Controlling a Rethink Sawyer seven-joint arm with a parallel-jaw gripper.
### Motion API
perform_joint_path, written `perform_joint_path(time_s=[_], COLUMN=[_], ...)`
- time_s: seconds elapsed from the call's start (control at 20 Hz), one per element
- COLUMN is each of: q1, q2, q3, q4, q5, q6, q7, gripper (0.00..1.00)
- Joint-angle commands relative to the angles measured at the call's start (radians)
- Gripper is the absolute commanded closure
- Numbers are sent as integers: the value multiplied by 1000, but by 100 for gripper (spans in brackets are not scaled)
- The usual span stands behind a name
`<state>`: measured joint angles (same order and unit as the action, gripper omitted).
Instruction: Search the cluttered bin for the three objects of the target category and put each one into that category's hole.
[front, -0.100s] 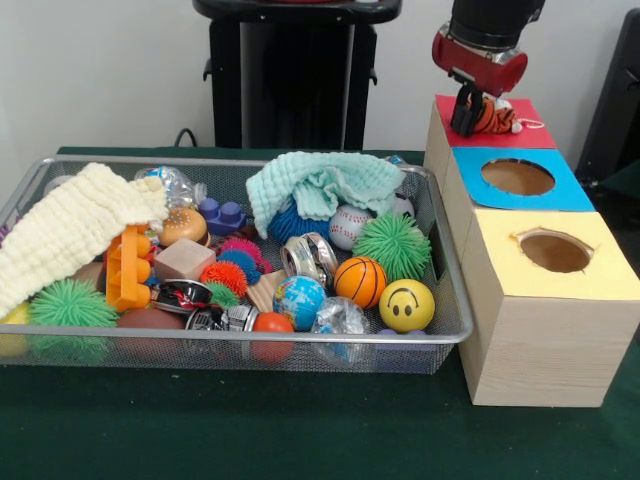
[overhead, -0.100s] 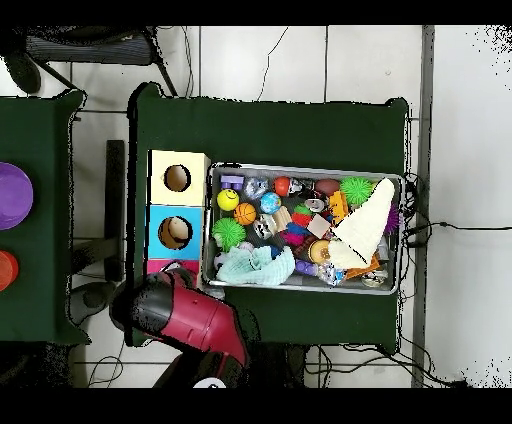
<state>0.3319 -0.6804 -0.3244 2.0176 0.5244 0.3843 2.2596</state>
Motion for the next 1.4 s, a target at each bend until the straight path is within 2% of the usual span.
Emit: perform_joint_path(time_s=[0.05, 0.35, 1.1, 1.25, 1.4], q1=[27, 40, -7, -5, -4], q2=[23, 24, 39, 48, 37], q3=[39, 32, 32, 15, -22], q4=[27, 23, 10, -10, -38], q5=[29, 35, 3, -22, -50], q6=[85, 87, 57, 46, 79], q7=[257, 264, 186, 162, 142], gripper=[100, 100, 100, 100, 100])
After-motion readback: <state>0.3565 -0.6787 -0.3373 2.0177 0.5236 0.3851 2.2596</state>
